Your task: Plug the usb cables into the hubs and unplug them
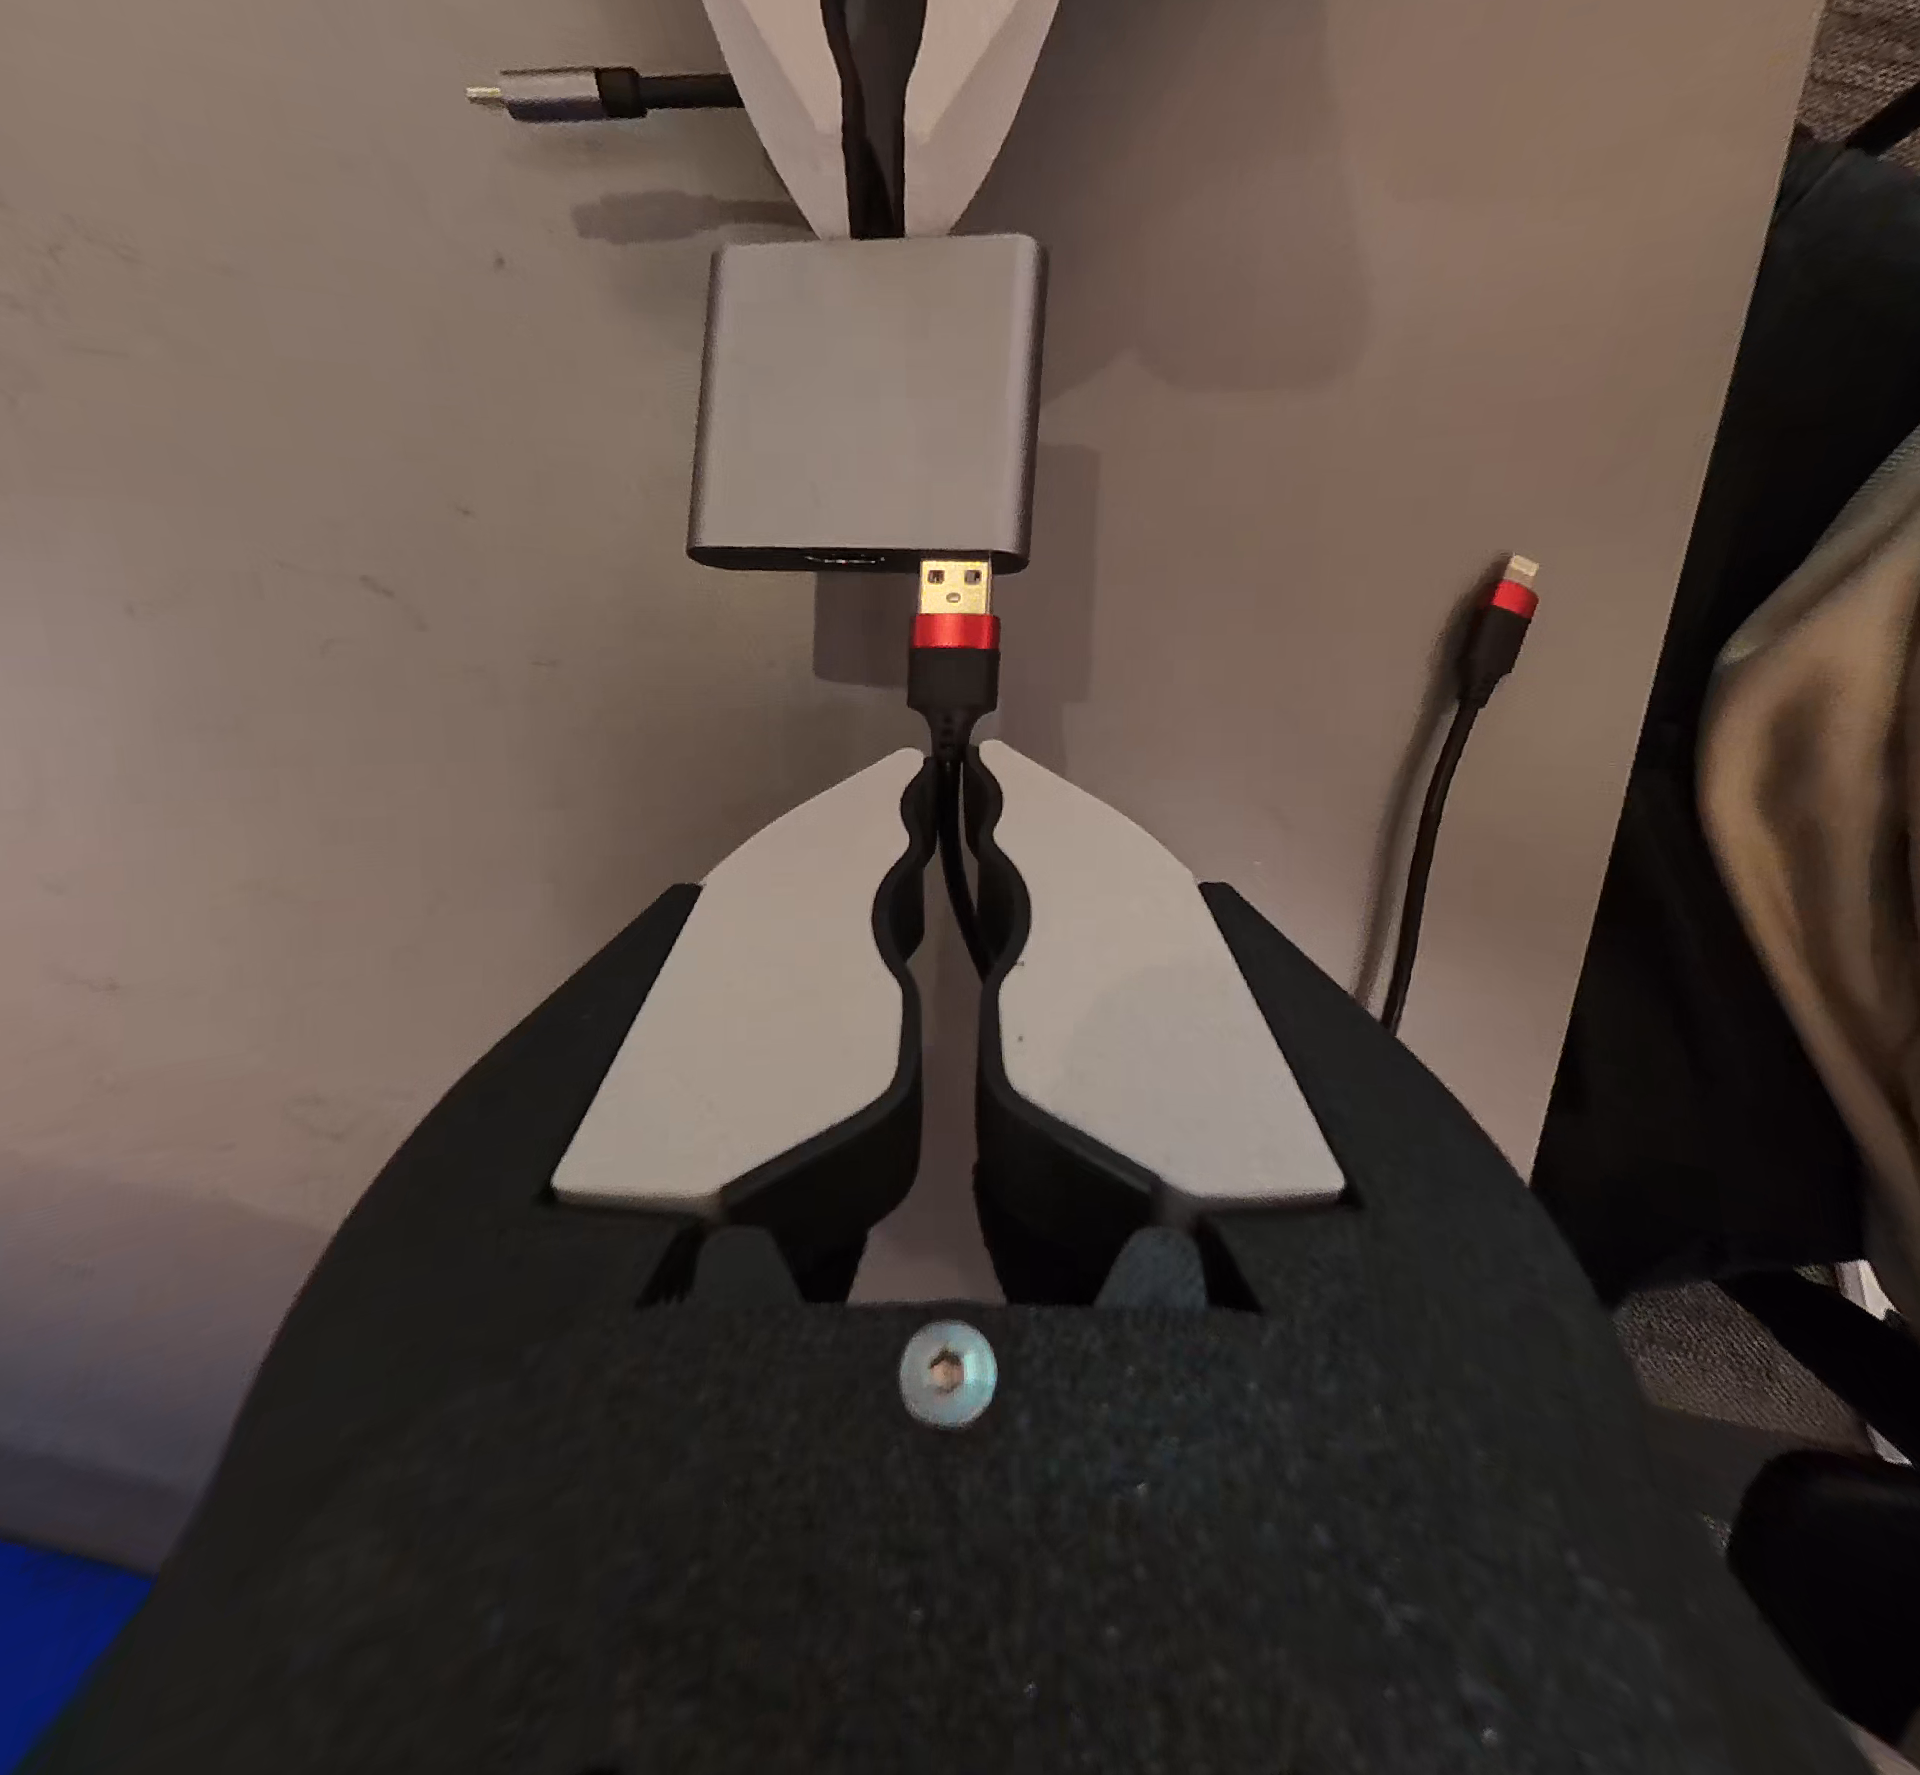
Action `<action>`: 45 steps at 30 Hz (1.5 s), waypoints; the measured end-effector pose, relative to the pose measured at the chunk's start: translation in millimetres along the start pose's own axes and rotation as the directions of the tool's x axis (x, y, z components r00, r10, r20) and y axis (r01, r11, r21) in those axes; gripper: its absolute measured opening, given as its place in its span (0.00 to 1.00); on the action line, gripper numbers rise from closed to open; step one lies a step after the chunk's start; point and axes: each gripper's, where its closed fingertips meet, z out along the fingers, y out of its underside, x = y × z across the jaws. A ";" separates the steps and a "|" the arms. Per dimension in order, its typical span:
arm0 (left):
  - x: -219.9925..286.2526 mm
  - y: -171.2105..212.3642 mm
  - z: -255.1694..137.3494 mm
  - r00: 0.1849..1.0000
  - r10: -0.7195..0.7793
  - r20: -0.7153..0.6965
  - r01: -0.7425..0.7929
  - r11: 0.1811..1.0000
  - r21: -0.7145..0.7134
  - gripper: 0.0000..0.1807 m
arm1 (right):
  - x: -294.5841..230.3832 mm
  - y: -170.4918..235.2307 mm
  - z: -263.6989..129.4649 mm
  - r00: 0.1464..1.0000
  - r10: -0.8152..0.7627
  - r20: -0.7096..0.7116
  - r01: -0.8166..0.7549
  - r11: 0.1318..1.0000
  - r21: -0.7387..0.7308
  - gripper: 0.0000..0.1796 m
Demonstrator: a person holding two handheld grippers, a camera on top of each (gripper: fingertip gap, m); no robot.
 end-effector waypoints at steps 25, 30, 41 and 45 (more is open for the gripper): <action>-17.0 -37.3 -35.8 0.999 -0.049 0.022 0.045 0.988 0.145 0.02 | 21.3 -33.1 -28.9 0.993 0.109 -0.036 -0.091 0.943 0.321 0.03; -24.2 -56.5 -62.3 0.999 -0.028 0.032 0.023 0.991 0.134 0.02 | 26.7 -50.9 -38.3 0.993 0.110 -0.039 -0.080 0.882 0.465 0.03; -19.5 -77.9 -71.2 0.999 -0.009 -0.032 0.012 0.993 0.114 0.02 | 18.7 -54.5 -51.3 0.995 0.088 -0.053 -0.047 0.845 0.533 0.03; -16.9 -77.8 -68.3 0.998 -0.019 -0.066 0.027 0.992 0.127 0.02 | 16.3 -53.3 -52.6 0.995 0.092 -0.026 -0.064 0.845 0.531 0.03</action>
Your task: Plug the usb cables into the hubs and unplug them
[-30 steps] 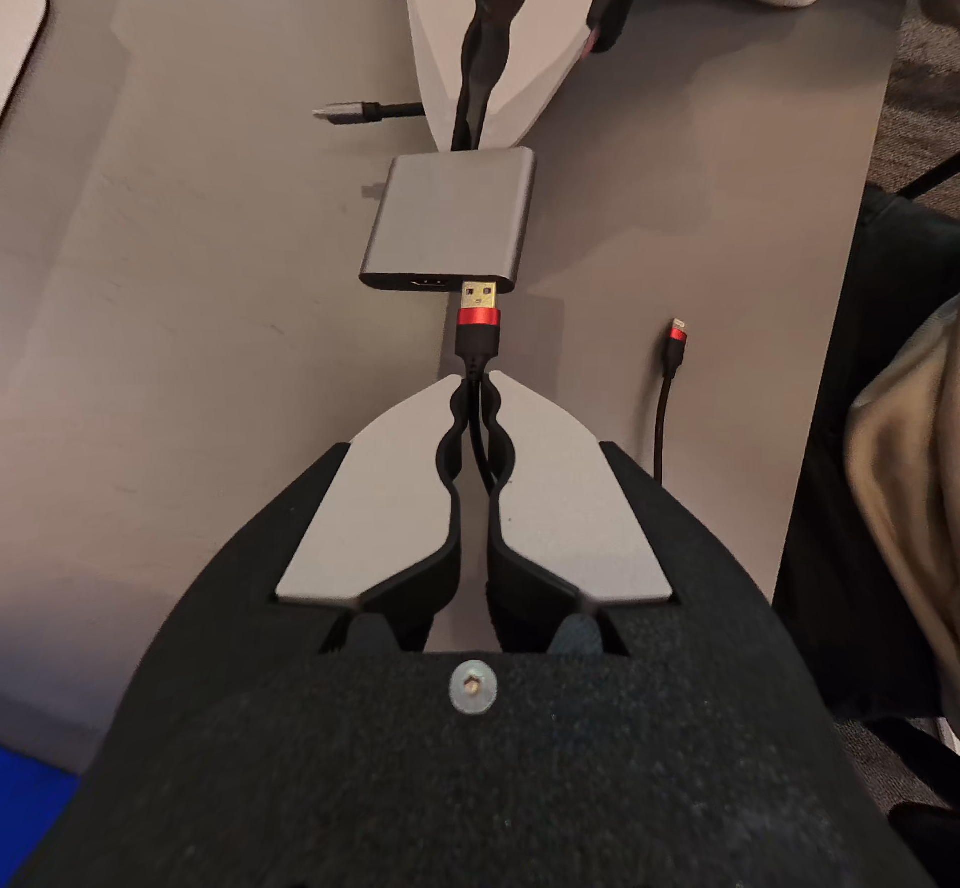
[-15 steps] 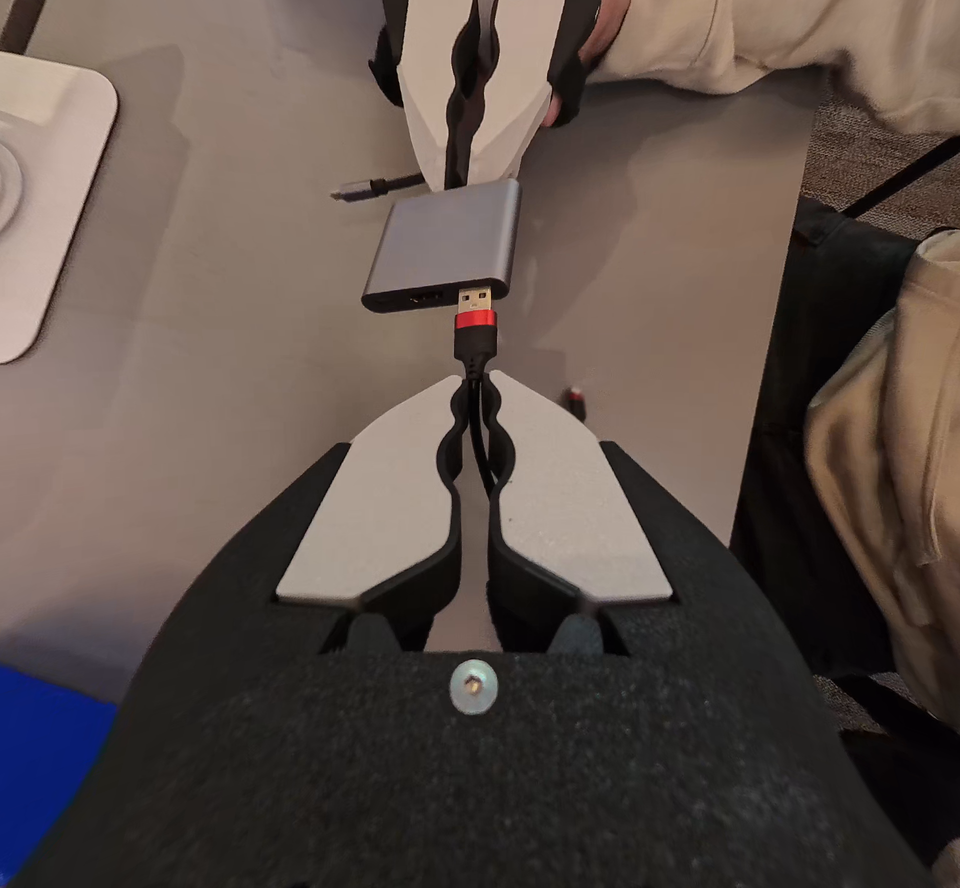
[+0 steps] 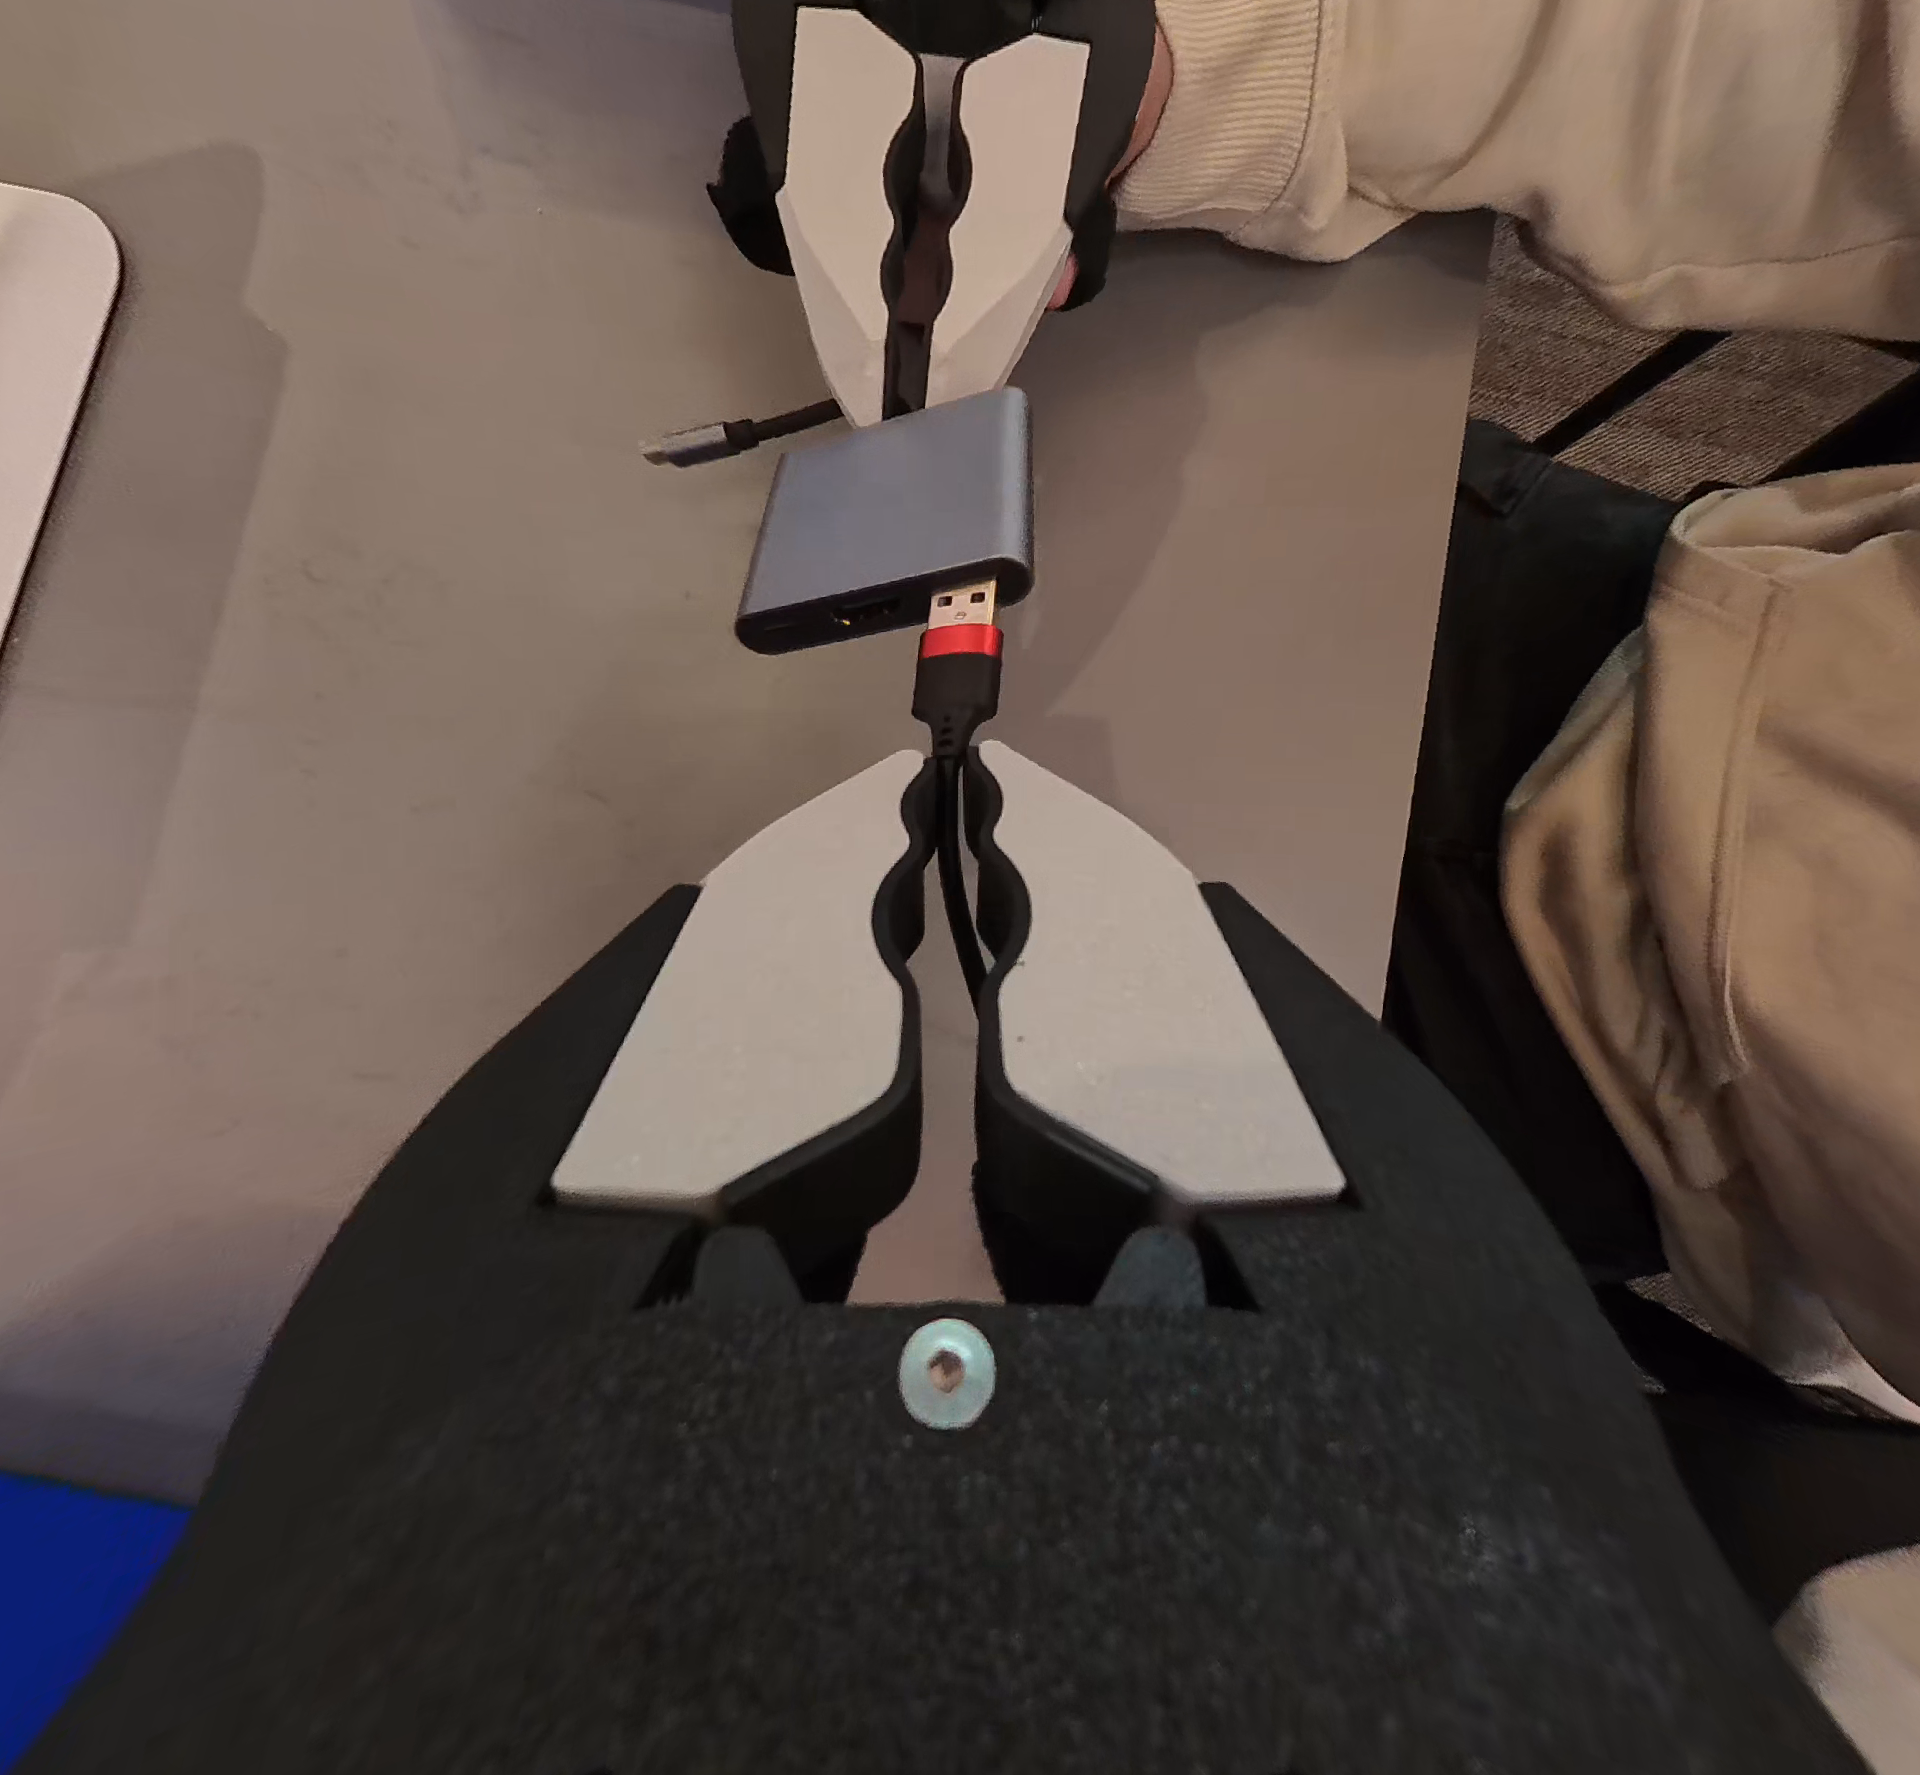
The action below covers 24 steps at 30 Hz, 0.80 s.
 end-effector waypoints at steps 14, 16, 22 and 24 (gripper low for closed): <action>-3.1 12.1 10.2 1.000 0.002 0.014 -0.001 0.998 -0.063 0.02 | -2.5 22.2 4.8 0.995 -0.096 -0.010 0.092 0.977 -0.192 0.03; -2.7 17.1 12.4 0.999 0.022 0.024 -0.019 0.993 -0.114 0.02 | -0.6 25.8 5.5 0.990 -0.135 -0.030 0.124 0.964 -0.234 0.03; -4.7 30.1 18.1 0.998 0.042 0.037 -0.033 0.977 -0.211 0.02 | 2.6 11.7 -0.3 0.989 -0.140 -0.055 0.127 0.974 -0.190 0.03; -5.6 33.0 20.2 0.998 0.047 0.042 -0.036 0.973 -0.229 0.02 | 1.6 14.4 0.4 0.989 -0.136 -0.050 0.123 0.971 -0.203 0.03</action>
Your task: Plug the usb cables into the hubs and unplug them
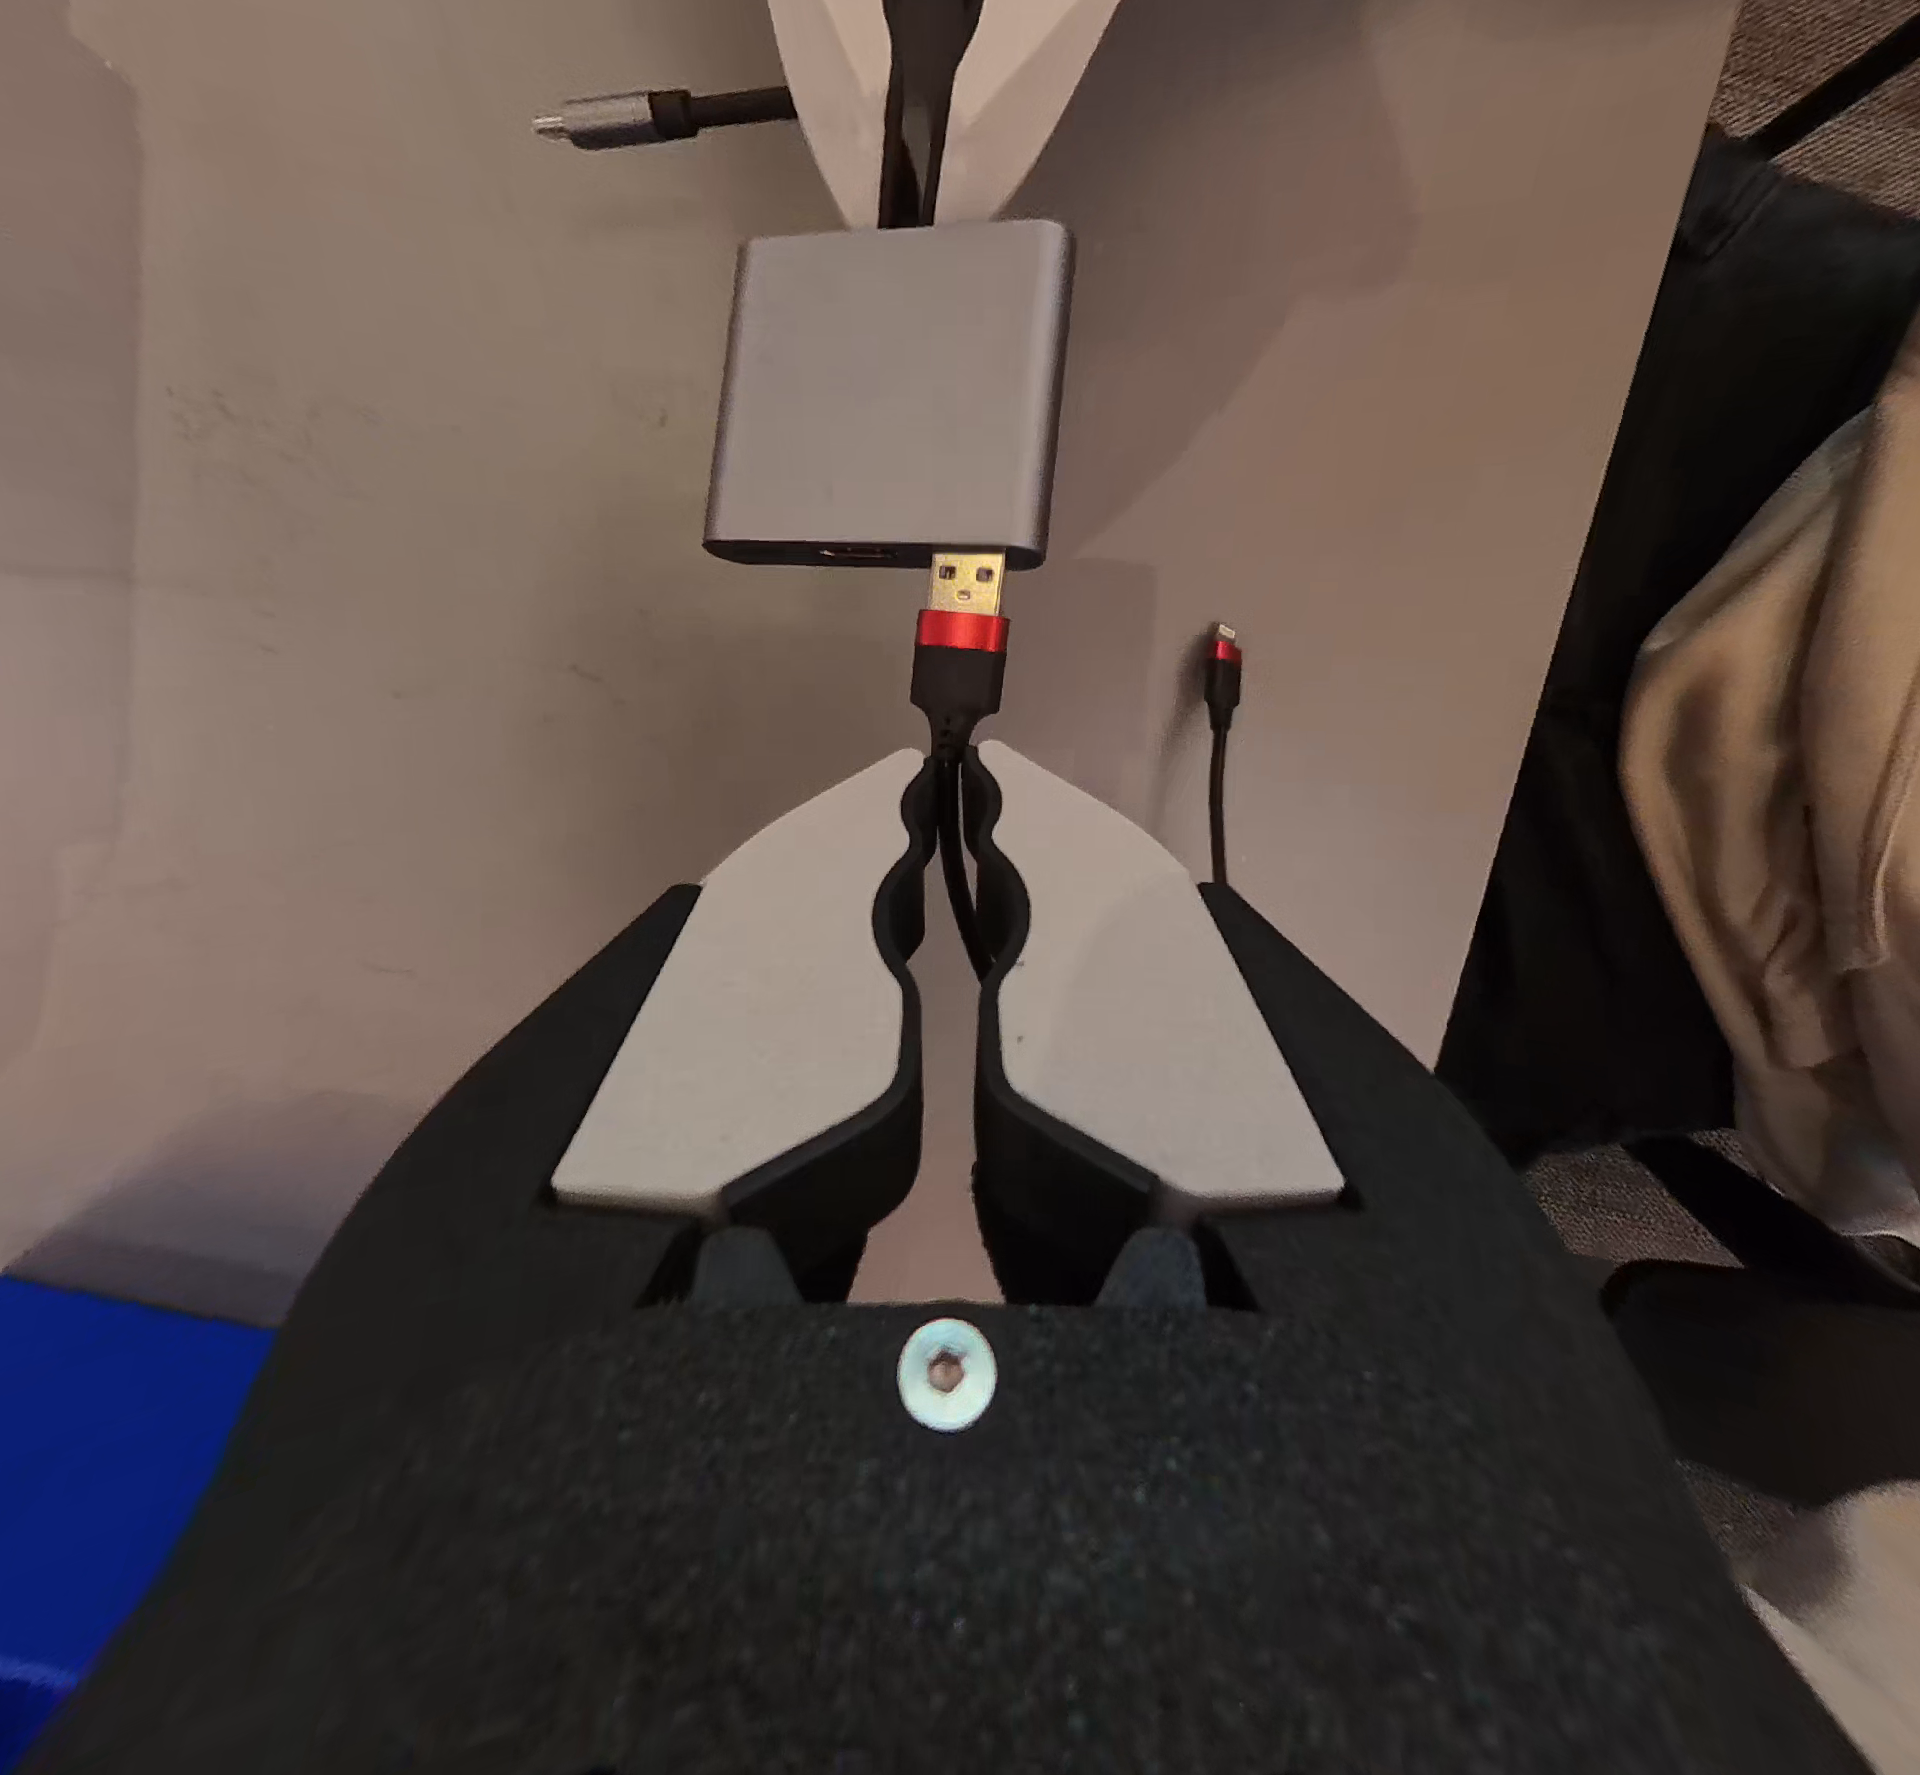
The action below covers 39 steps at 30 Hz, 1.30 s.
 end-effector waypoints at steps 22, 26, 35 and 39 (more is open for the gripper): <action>4.8 32.5 47.5 0.991 -0.121 -0.052 0.127 0.985 0.119 0.02 | 0.3 39.1 17.6 0.998 0.059 0.031 -0.051 0.972 -0.229 0.03; 9.0 45.3 67.3 0.983 -0.155 -0.096 0.164 0.981 0.103 0.02 | -5.8 65.6 24.8 0.995 0.052 0.089 -0.009 0.904 -0.428 0.03; 11.2 45.9 74.0 0.974 -0.177 -0.142 0.199 0.966 0.162 0.02 | -7.0 62.5 24.0 0.998 -0.015 0.068 0.042 0.915 -0.402 0.04; 10.9 43.7 73.8 0.972 -0.180 -0.151 0.205 0.963 0.175 0.01 | -8.5 64.2 21.4 0.999 -0.023 0.046 0.040 0.913 -0.405 0.08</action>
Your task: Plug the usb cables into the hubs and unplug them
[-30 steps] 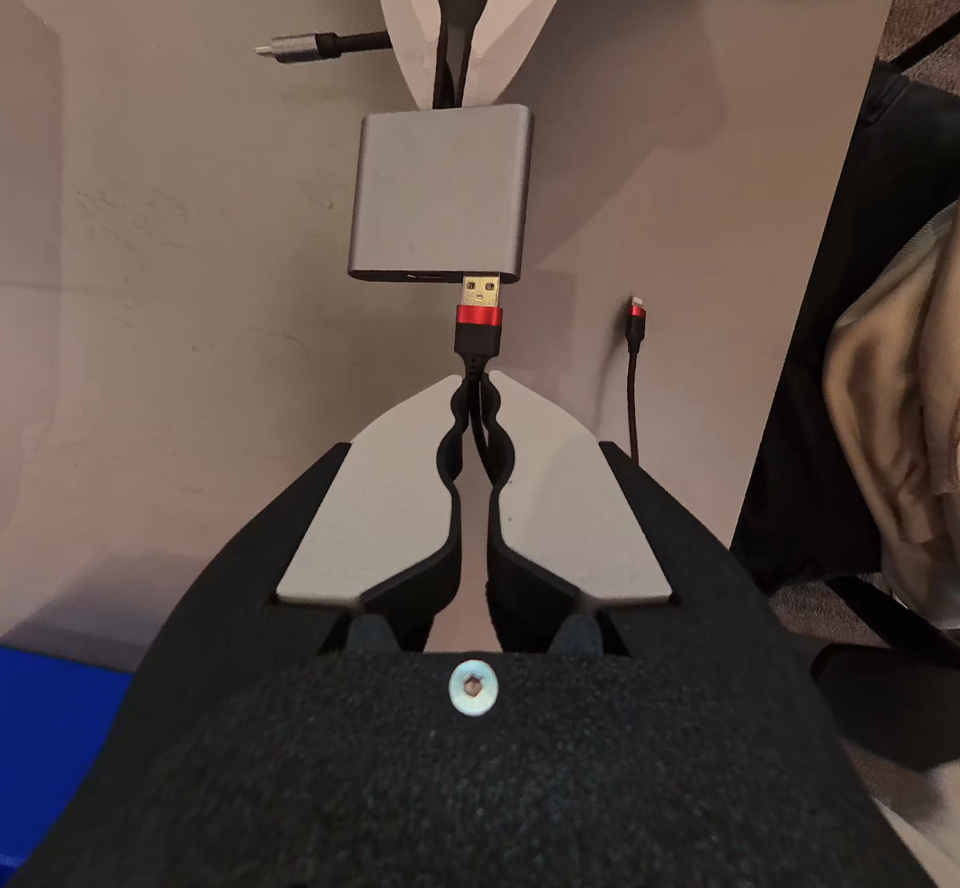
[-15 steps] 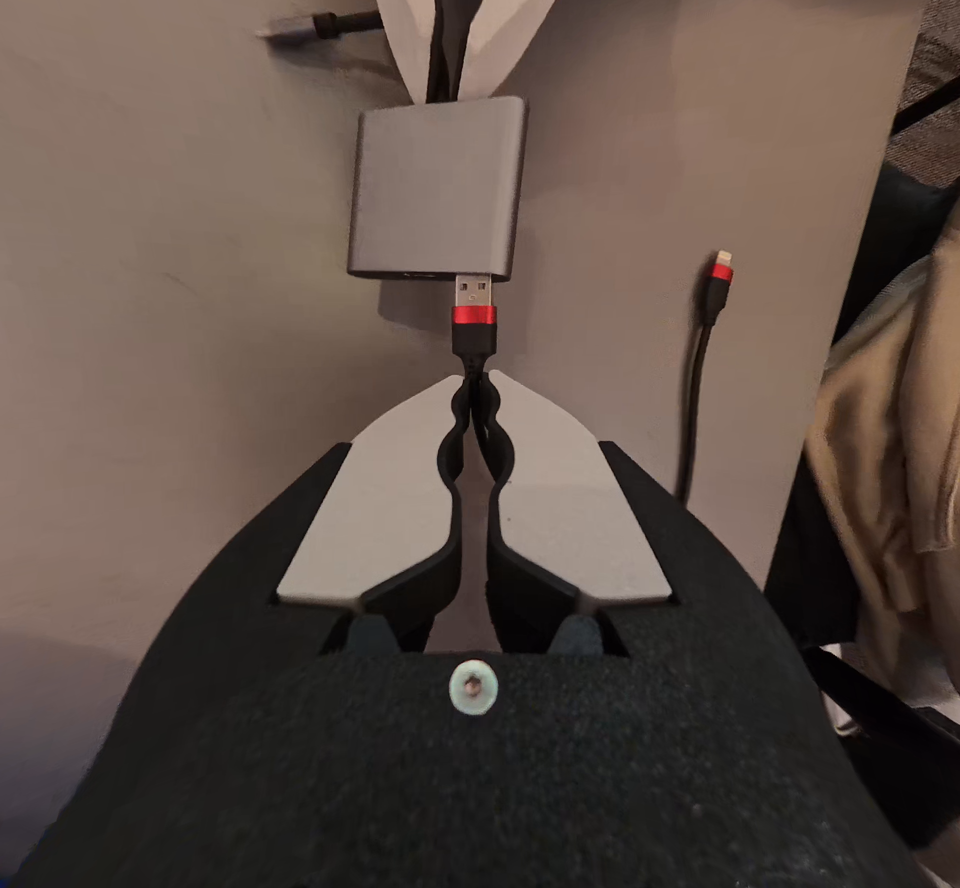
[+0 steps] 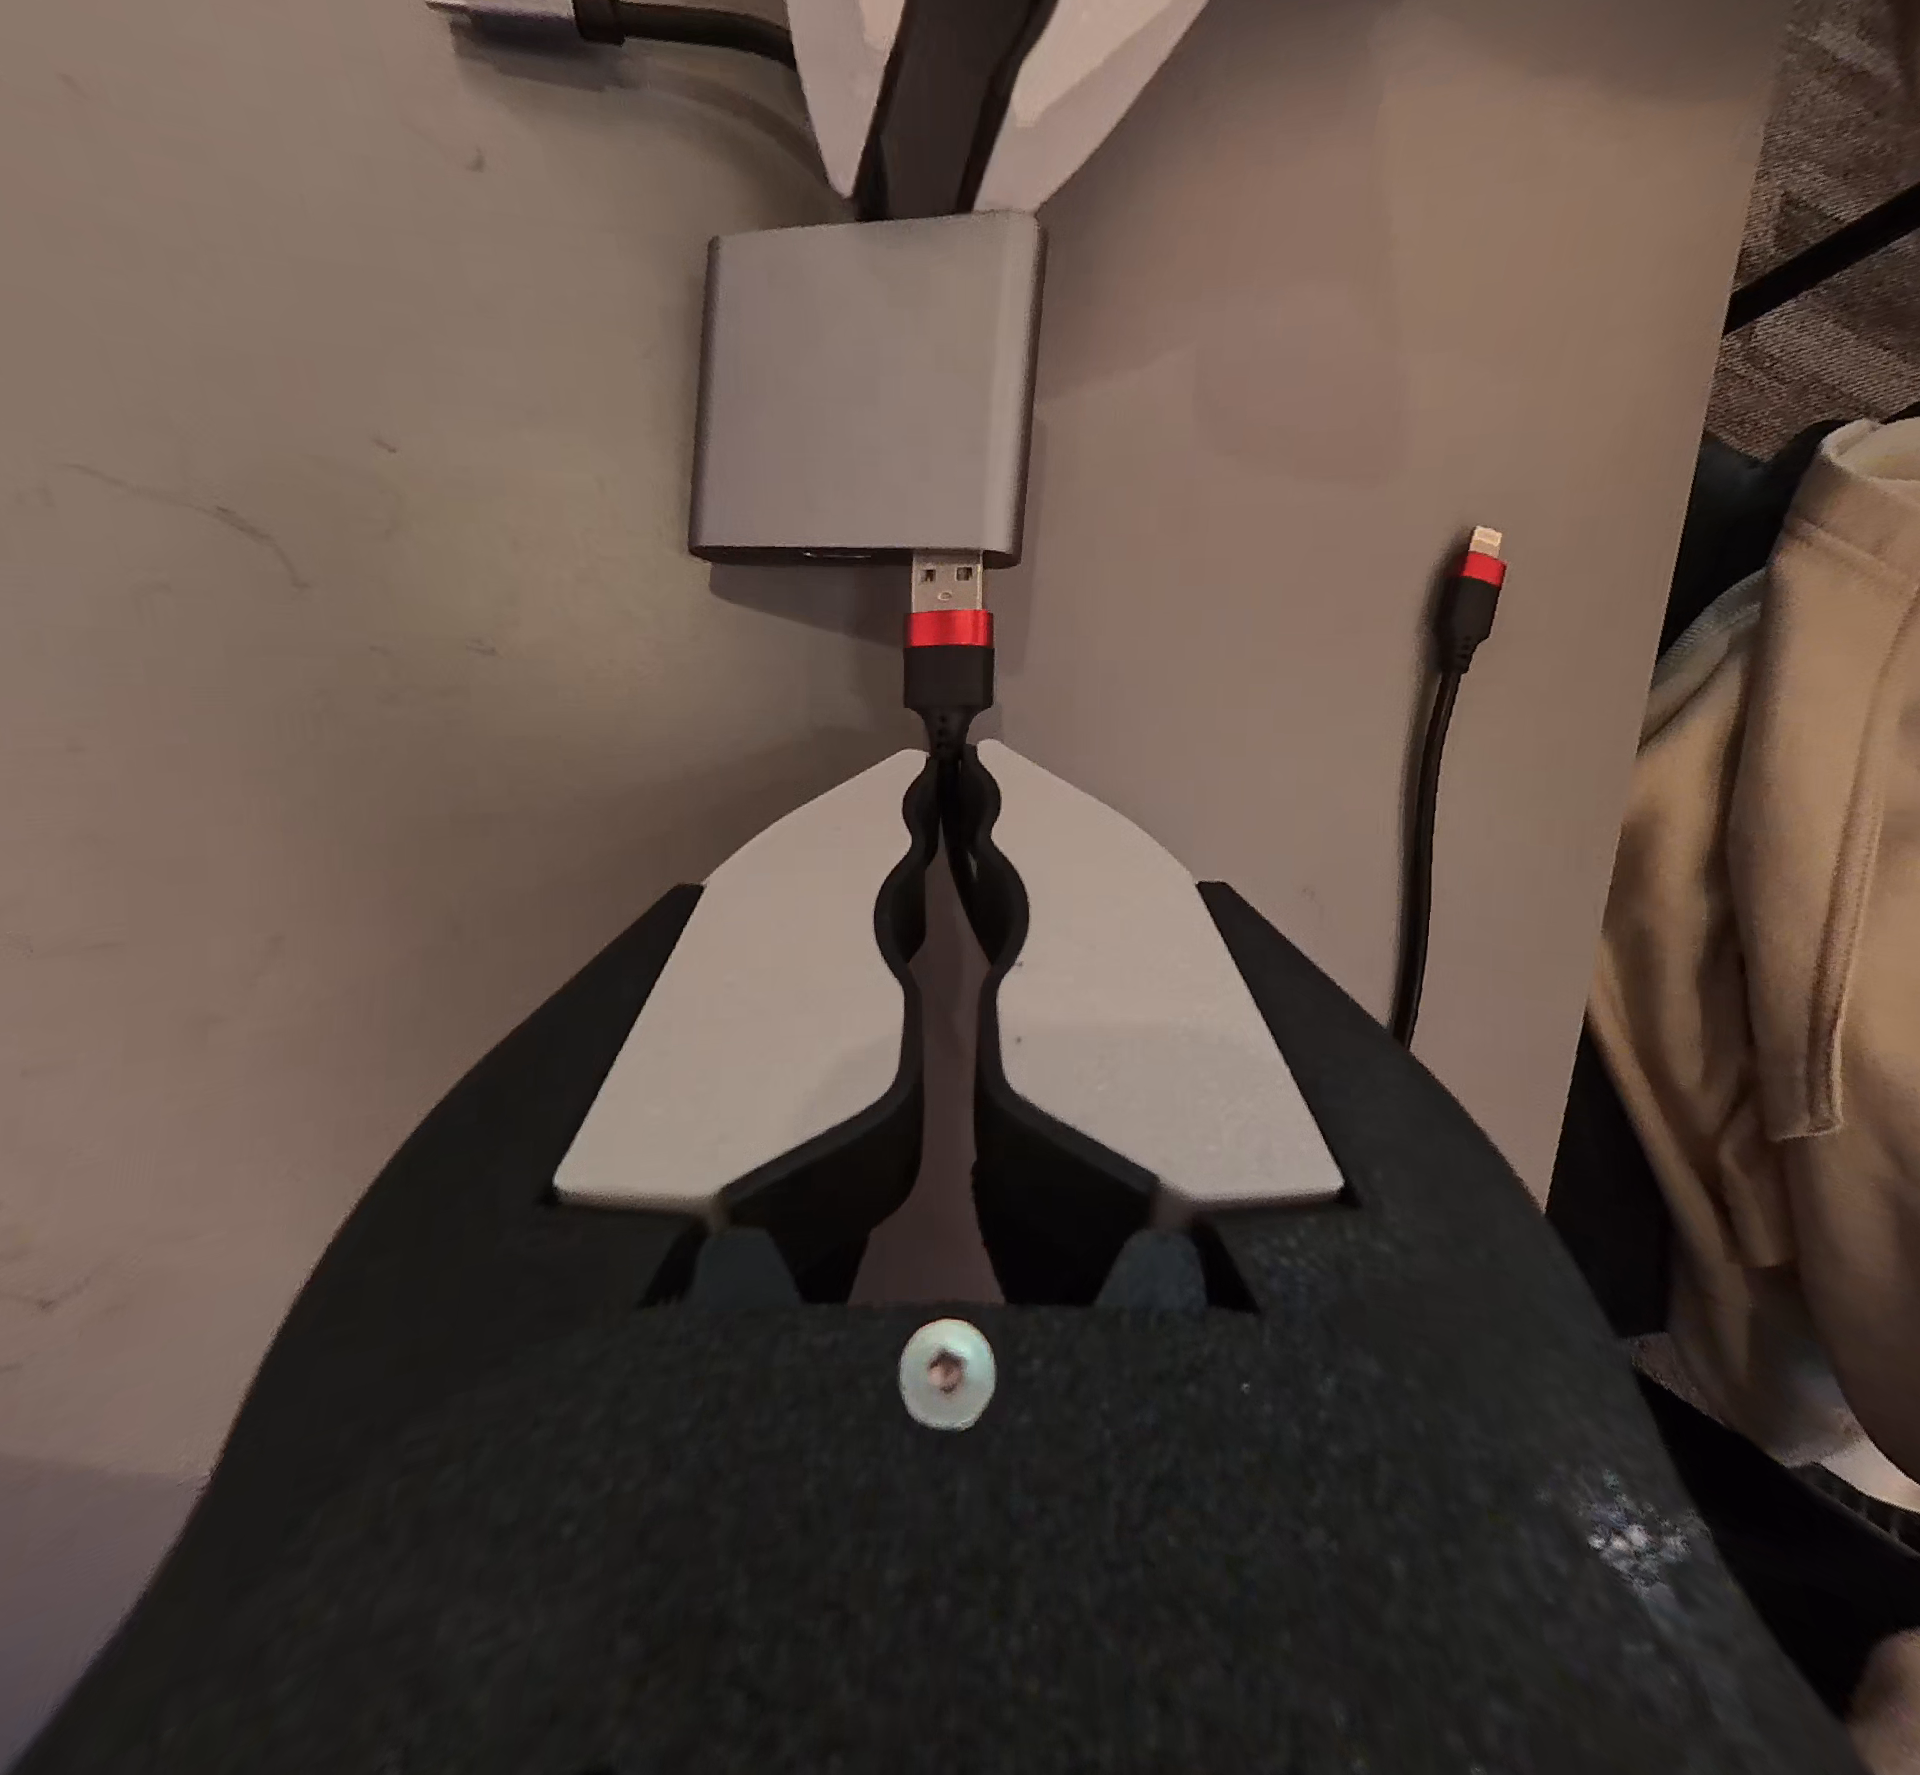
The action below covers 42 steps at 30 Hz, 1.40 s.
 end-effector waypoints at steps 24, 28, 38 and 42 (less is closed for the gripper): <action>6.1 -28.2 -13.1 0.999 -0.033 -0.032 0.035 0.998 0.053 0.02 | 9.6 -18.1 0.8 0.709 -0.514 -0.484 0.414 0.858 -0.304 0.07; 2.1 -40.5 -23.2 0.998 -0.066 -0.014 0.067 0.992 0.105 0.02 | 15.7 -23.5 -4.8 0.702 -0.486 -0.521 0.401 0.874 -0.274 0.07; 4.4 -41.7 -30.4 0.998 -0.065 0.026 0.067 0.996 -0.064 0.02 | 16.7 -32.3 -9.4 0.587 -0.574 -0.571 0.499 0.812 -0.303 0.07; 3.9 -41.3 -32.1 0.998 -0.035 0.047 0.041 0.990 -0.137 0.01 | 16.6 -34.2 -9.9 0.574 -0.585 -0.572 0.502 0.804 -0.318 0.07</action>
